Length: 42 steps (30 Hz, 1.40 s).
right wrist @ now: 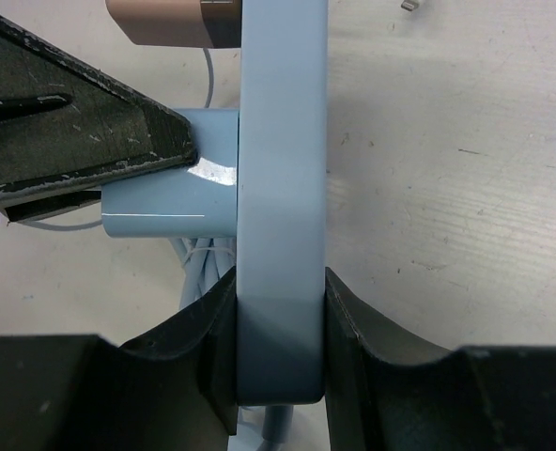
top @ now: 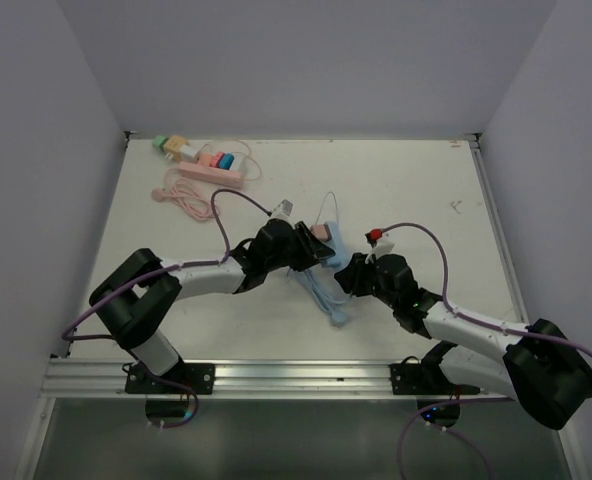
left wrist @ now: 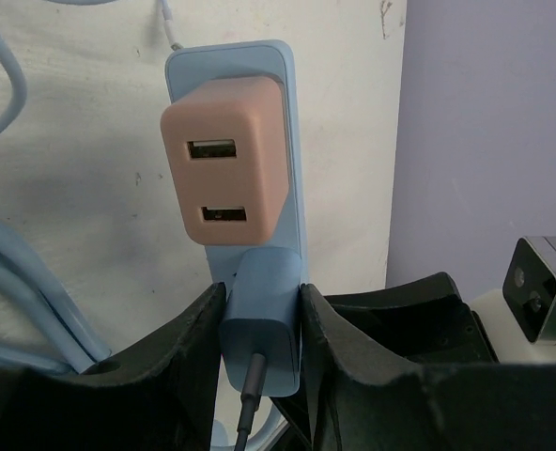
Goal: Pull the plug off the socket
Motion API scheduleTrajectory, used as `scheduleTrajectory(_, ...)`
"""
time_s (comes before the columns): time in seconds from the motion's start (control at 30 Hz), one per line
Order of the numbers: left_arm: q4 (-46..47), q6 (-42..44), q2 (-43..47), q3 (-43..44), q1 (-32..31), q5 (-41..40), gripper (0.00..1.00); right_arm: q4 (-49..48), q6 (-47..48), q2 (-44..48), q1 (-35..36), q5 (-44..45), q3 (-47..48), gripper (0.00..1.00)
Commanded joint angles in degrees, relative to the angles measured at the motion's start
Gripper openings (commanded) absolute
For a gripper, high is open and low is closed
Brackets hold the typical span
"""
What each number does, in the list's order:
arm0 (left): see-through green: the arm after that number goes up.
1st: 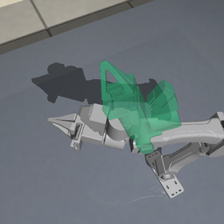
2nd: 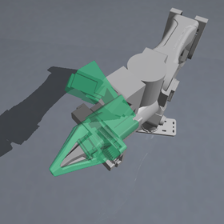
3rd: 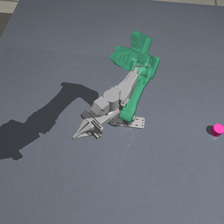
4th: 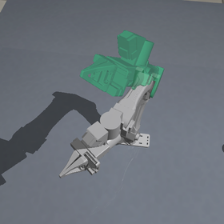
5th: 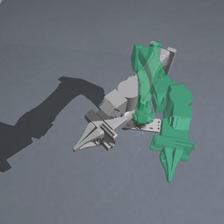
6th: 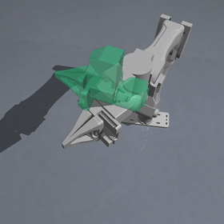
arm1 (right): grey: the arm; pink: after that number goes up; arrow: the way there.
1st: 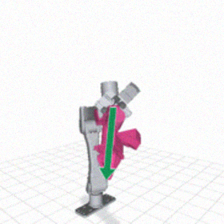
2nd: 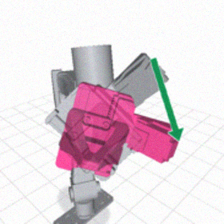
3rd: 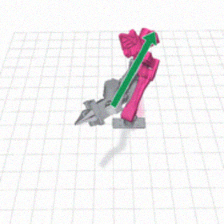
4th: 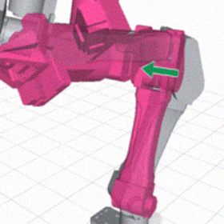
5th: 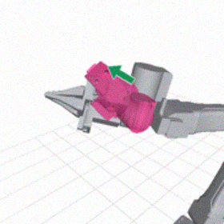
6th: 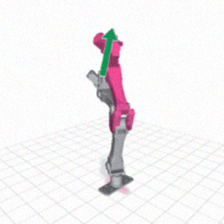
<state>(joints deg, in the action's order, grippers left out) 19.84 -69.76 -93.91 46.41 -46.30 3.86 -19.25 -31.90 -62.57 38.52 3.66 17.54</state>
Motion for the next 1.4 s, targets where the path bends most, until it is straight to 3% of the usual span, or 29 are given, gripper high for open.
scheduleTrajectory(0.0,6.6,-4.1,0.7,-2.0,-0.5,1.2,0.04,-7.5,-0.7,0.4,-0.6,2.1,0.1,0.0)
scheduleTrajectory(0.03,7.1,-4.6,0.8,-2.3,-0.4,1.2,0.0,-7.6,-0.8,0.3,-1.0,2.2,-0.2,0.0)
scheduleTrajectory(0.4,13.3,-8.1,6.0,-9.2,-0.4,-2.4,0.0,-8.7,-4.7,-0.4,-8.5,-0.1,-2.4,0.0)
scheduleTrajectory(0.6,13.2,-9.0,8.5,-10.6,-0.5,-3.5,0.0,-4.5,-4.0,0.0,-9.1,5.6,-1.8,0.0)
scheduleTrajectory(0.93,0.4,-7.9,12.5,-7.8,-0.6,-6.7,0.0,2.7,-1.5,0.3,-9.0,15.8,0.4,0.0)
scheduleTrajectory(1.23,-6.3,-5.0,16.2,-4.1,0.2,-6.1,0.0,-1.0,-1.1,1.1,-9.0,10.9,-0.7,0.0)
scheduleTrajectory(1.37,-8.2,-1.3,19.3,-4.9,4.1,-5.2,0.0,0.2,-1.1,5.4,-9.1,11.3,-1.4,0.0)
